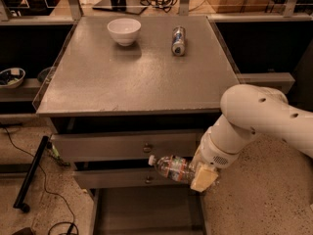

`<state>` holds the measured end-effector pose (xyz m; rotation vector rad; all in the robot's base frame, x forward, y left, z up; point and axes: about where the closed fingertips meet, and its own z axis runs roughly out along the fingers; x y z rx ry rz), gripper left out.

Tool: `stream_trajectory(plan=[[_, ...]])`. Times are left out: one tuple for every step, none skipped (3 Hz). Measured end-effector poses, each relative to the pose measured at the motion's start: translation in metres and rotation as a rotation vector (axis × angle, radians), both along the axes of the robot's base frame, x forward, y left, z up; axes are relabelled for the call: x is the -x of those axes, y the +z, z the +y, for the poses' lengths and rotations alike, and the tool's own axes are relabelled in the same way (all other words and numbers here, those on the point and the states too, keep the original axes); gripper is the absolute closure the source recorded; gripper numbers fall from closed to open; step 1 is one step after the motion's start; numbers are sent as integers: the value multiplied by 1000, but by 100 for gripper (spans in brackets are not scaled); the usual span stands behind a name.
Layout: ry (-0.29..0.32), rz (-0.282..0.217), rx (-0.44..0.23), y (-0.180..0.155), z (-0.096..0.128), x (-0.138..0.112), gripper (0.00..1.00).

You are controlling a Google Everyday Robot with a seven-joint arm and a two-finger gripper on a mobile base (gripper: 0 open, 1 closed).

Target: Place water bottle into bottom drawer

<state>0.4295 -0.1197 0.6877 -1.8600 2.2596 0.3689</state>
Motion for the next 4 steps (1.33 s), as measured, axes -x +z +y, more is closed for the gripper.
stream_trajectory(plan=[[-16, 2, 4, -22, -5, 7, 100], [-17, 17, 15, -50, -10, 11, 100], [4, 59, 38, -81, -10, 11, 100], [4, 59, 38, -81, -10, 11, 100]])
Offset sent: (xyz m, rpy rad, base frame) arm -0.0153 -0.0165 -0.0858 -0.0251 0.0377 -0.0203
